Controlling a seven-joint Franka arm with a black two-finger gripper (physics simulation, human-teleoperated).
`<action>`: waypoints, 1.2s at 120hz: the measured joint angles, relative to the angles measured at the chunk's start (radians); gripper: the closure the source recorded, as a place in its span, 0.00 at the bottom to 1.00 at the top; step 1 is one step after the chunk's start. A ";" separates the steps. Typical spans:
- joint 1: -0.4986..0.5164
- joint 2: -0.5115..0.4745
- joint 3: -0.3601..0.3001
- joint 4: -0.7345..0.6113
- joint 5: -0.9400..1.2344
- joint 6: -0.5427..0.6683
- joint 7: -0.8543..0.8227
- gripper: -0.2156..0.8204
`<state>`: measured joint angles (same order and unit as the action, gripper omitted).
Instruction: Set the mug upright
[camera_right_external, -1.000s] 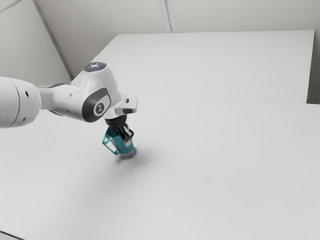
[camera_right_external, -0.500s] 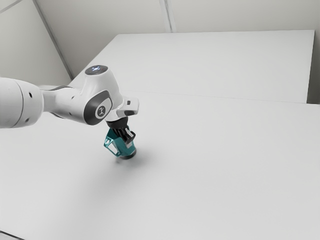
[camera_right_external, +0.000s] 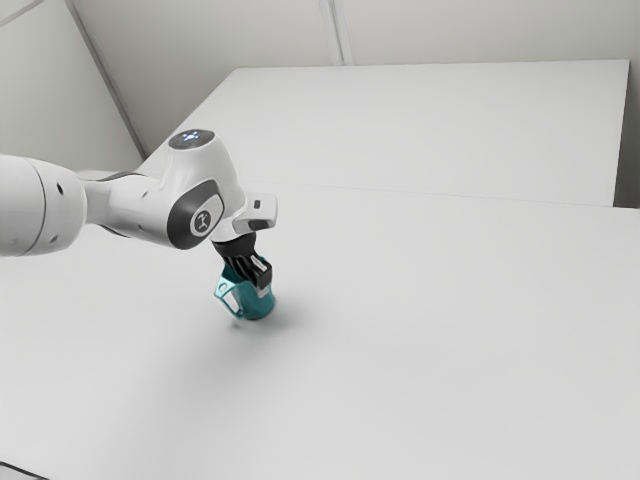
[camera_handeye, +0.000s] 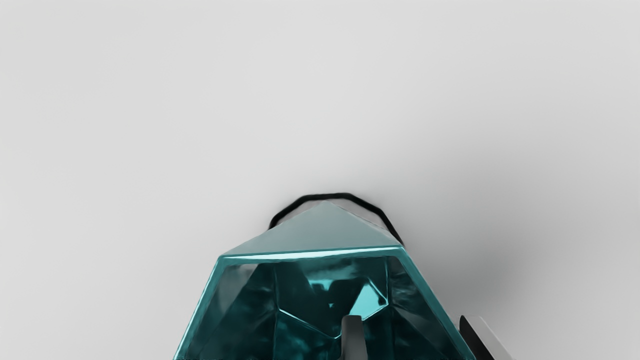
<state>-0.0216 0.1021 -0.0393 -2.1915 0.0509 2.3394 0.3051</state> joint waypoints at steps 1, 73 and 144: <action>0.000 0.000 0.000 0.000 0.000 0.000 0.000 0.67; -0.012 -0.099 -0.002 0.030 -0.001 -0.011 0.007 0.55; 0.021 0.142 0.006 0.766 -0.075 -0.632 -0.097 0.24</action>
<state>-0.0006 0.2436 -0.0333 -1.4252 -0.0239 1.7070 0.2083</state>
